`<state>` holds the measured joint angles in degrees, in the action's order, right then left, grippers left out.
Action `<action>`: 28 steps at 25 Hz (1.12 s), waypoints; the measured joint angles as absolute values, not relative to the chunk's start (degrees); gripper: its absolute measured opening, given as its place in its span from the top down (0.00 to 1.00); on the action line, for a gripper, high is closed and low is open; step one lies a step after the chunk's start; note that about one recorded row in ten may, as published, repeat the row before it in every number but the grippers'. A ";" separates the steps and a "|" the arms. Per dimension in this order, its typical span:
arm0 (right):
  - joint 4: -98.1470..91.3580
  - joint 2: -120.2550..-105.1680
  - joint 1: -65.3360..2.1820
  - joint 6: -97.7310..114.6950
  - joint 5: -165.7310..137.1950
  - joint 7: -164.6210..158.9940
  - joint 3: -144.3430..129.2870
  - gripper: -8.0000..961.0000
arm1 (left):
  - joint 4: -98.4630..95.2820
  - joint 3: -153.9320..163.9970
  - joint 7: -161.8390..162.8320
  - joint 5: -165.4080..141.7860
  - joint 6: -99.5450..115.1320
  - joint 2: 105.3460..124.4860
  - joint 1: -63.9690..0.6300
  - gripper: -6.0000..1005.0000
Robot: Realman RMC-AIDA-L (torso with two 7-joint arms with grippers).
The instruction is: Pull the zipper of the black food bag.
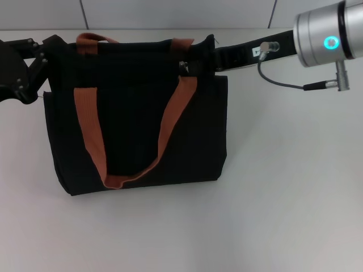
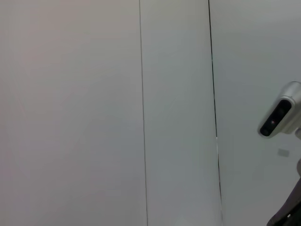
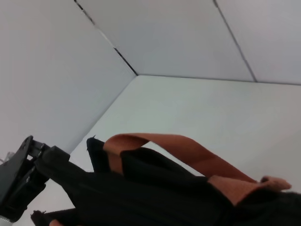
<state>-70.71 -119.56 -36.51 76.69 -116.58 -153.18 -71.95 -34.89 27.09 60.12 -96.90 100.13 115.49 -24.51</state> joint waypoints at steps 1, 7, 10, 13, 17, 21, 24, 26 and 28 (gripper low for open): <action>-71.00 -119.58 -36.14 76.88 -116.35 -152.69 -71.64 0.97 | -34.89 27.13 60.12 -96.90 99.97 115.49 -24.51 0.89; -69.18 -119.42 -34.66 77.36 -106.30 -143.69 -69.41 0.96 | -34.90 27.37 60.12 -96.98 99.59 115.52 -24.69 0.89; -66.73 -119.38 -33.52 77.44 -99.96 -136.15 -68.27 0.96 | -34.87 27.42 60.12 -97.08 99.51 115.65 -24.76 0.89; -61.82 -119.29 -31.74 78.05 -90.02 -123.56 -66.70 0.95 | -34.82 27.48 60.12 -97.08 99.49 115.77 -24.77 0.89; -52.34 -119.22 -30.60 84.99 -81.41 -106.44 -61.57 0.83 | -34.80 27.50 60.12 -97.07 99.48 115.81 -24.72 0.88; -44.09 -118.79 -30.29 97.78 -80.74 -91.56 -55.92 0.68 | -34.80 27.51 60.12 -97.10 99.48 115.68 -24.57 0.88; -39.97 -117.86 -28.62 104.00 -82.63 -81.32 -55.45 0.53 | -34.80 27.51 60.12 -97.20 99.65 115.48 -24.36 0.88; -38.00 -117.69 -26.78 107.05 -85.63 -73.67 -55.62 0.45 | -34.80 27.51 60.16 -97.25 99.93 115.33 -24.08 0.88; -36.03 -118.53 -23.74 108.26 -91.53 -62.28 -55.44 0.38 | -34.80 27.50 60.76 -97.27 100.07 115.15 -23.92 0.88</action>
<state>-36.03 -118.53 -23.74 108.26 -91.53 -62.28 -55.44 -34.80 27.50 60.76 -97.27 100.07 115.15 -23.92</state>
